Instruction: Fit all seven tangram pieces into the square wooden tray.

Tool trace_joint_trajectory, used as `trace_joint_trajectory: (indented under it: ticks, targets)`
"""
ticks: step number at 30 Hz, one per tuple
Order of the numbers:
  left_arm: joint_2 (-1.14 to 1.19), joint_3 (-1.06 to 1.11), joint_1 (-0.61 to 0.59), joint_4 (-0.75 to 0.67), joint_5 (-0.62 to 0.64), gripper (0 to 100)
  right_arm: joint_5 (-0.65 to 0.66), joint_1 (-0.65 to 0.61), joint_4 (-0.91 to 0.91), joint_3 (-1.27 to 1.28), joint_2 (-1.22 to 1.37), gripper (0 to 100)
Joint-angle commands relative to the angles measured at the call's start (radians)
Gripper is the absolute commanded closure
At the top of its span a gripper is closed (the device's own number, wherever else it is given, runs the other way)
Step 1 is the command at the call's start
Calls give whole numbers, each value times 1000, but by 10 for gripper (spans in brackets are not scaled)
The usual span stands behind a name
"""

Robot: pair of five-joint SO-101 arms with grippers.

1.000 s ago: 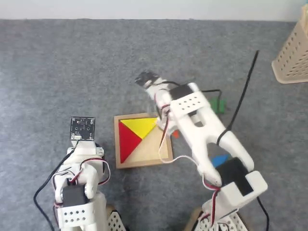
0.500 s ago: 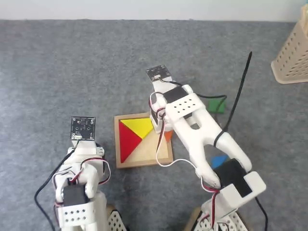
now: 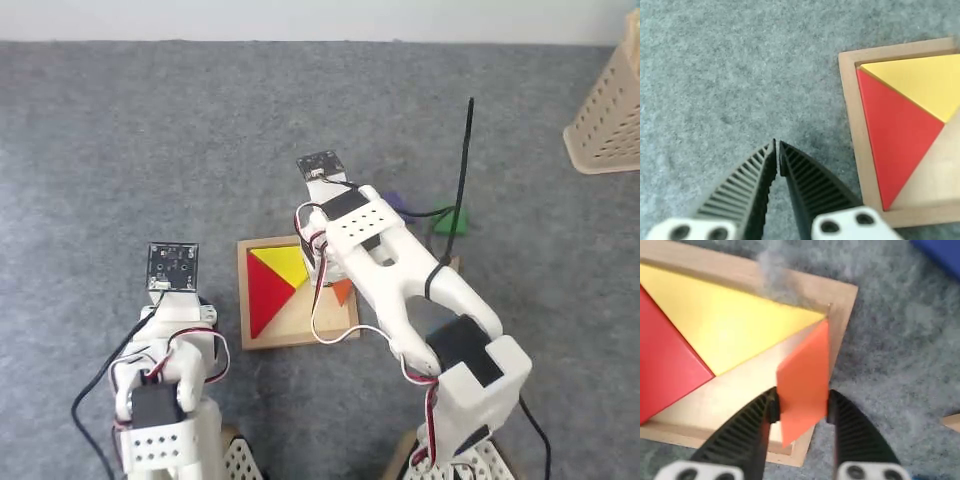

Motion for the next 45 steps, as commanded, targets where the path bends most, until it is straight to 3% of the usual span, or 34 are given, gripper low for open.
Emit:
trace_joint_trajectory:
  ticks: [1,8,15,17,21,26,45]
  targets:
    - [-8,-5,-3,2,-5,988,-15,-44,-15,-48,-24,742]
    - [-8,-5,-3,2,-5,988,-15,-41,-1,-86,-38,757]
    - [-8,-5,-3,2,-5,988,21,62,-8,-40,-208,995]
    - [-8,-5,-3,2,-5,988,95,53,-56,32,-234,981]
    - [-8,-5,-3,2,-5,988,120,-4,-180,158,-222,980]
    - [-8,-5,-3,2,-5,988,167,-21,-191,172,-157,980]
    - [-8,-5,-3,2,-5,988,230,97,-208,132,-110,980]
